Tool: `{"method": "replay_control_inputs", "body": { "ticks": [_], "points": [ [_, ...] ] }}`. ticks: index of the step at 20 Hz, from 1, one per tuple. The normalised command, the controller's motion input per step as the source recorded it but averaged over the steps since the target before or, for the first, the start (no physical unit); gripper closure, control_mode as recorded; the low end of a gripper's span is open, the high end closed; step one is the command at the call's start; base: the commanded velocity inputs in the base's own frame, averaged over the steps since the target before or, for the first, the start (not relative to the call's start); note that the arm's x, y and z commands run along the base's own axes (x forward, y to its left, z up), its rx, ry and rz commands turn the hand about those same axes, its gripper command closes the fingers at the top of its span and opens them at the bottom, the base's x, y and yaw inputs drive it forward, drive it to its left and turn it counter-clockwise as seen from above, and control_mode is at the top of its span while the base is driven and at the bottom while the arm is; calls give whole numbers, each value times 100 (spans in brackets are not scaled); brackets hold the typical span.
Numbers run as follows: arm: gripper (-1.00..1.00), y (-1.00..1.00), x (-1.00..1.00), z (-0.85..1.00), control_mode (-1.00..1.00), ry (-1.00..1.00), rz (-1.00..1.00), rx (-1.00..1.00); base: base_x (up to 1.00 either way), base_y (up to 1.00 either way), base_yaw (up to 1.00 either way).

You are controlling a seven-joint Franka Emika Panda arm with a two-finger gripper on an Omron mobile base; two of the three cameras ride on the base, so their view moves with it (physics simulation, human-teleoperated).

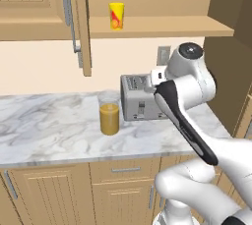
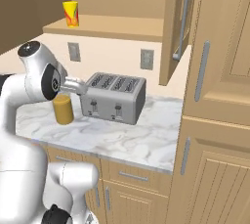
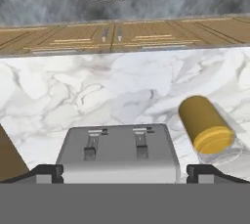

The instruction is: There is a tray on the dining counter. Grab the cup, mug, and pitcher and place them on the tray. The pitcher may be placed next to the tray if it cannot fit the tray.

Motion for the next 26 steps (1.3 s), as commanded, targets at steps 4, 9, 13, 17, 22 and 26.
{"method": "replay_control_inputs", "body": {
  "ticks": [4, 9, 13, 17, 22, 26],
  "points": [
    [-100, -6, -31, 99, -100, -30, 6, 3, 0, 0, 0],
    [-100, 0, -5, 100, -100, -17, 7, 0, 0, 0, 0],
    [-100, 1, -1, 82, -100, -9, 11, 0, 0, 0, 0],
    [-100, 17, -1, 56, -100, -13, 16, 0, 0, 0, 0],
    [-100, 42, 2, 51, -100, -3, 5, -5, 0, 0, 0],
    [-100, 35, 20, 31, -100, -3, 2, -16, 0, 0, 0]
  ]
}}
